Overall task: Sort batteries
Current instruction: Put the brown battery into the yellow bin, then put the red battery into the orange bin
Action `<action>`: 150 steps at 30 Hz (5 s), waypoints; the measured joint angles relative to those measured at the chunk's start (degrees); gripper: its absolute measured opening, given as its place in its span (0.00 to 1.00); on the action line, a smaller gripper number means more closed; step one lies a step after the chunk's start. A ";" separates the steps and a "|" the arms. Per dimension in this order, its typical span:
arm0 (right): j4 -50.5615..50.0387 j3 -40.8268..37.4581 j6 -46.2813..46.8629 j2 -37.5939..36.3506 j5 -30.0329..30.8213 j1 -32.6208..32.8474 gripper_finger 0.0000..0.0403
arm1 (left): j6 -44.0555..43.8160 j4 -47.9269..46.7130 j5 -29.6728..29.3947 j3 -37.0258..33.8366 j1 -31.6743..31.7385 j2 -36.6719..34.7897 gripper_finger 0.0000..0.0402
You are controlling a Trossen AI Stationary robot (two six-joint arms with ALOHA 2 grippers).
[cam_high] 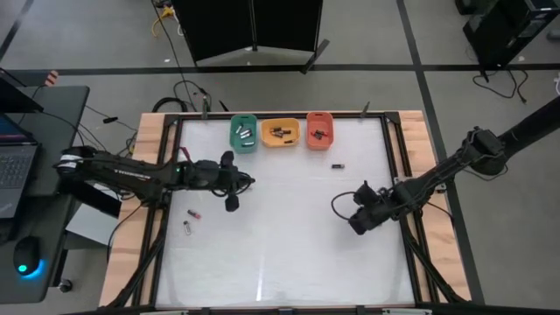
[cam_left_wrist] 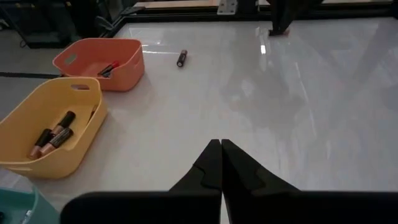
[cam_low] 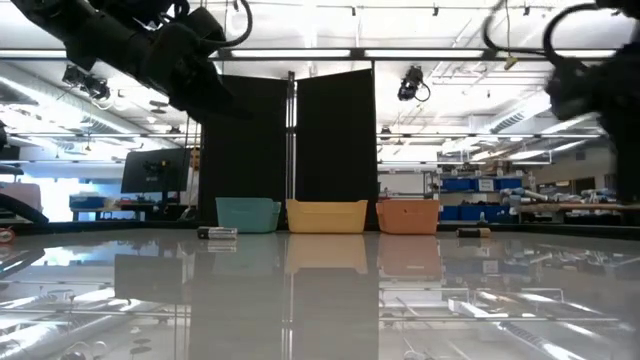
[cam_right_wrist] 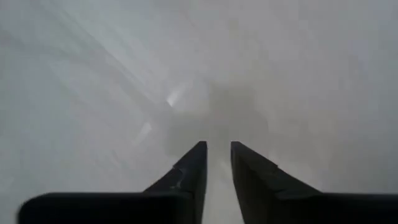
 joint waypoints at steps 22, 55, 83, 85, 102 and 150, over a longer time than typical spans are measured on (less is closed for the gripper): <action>-4.98 -6.72 17.22 2.50 -10.76 4.35 0.40 | 0.79 0.52 0.44 0.00 0.00 0.00 0.01; 25.57 17.71 -65.12 22.63 -1.84 -36.72 0.14 | -2.19 40.07 -0.59 -5.77 0.11 16.90 0.01; 7.24 64.92 -108.98 63.44 -7.83 -58.31 0.14 | -2.00 41.15 -0.59 -5.77 0.11 16.83 0.01; 6.58 64.92 -108.93 63.75 -8.40 -58.47 0.15 | -2.00 41.09 -0.59 -5.77 0.11 16.83 0.01; 5.73 64.81 -108.32 60.17 -5.96 -56.44 0.30 | -2.20 40.72 -0.59 -5.77 0.11 16.81 0.01; 53.16 5.92 -71.84 19.67 1.63 -27.06 0.05 | 18.48 -38.24 18.40 11.39 24.48 16.00 0.33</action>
